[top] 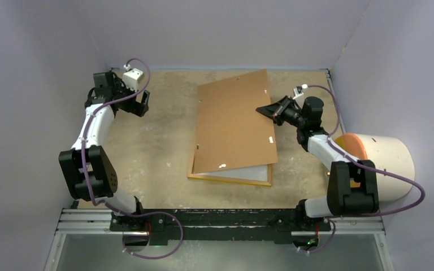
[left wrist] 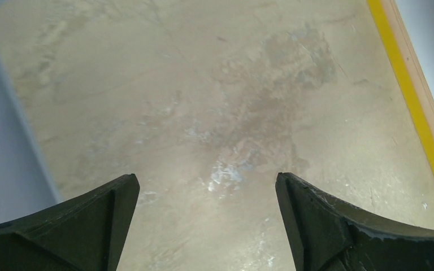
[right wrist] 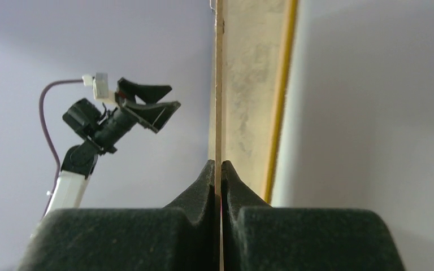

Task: Put the photo into the frame
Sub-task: Turn over the photo frame item on the photo frame.

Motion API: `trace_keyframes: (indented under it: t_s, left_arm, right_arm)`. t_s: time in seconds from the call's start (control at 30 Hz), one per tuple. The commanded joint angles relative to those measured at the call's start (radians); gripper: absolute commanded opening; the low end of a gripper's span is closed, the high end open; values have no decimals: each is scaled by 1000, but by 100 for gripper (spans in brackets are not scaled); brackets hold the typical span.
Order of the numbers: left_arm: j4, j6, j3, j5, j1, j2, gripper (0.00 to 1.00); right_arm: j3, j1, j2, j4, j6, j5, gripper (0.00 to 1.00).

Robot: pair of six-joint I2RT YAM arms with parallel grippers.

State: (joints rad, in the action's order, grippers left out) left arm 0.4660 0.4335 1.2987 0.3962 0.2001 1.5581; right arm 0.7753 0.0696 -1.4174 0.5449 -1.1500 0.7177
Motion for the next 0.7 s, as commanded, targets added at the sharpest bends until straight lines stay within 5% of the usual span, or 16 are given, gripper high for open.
trace_keyframes:
  t_s: [0.0, 0.67]
  left_arm:
    - [-7, 42, -24, 34, -30, 11, 99]
    - [21, 106, -75, 25, -91, 16, 100]
  right_arm:
    - [-66, -57, 49, 80, -11, 9, 0]
    - [-122, -67, -145, 316, 13, -36, 0]
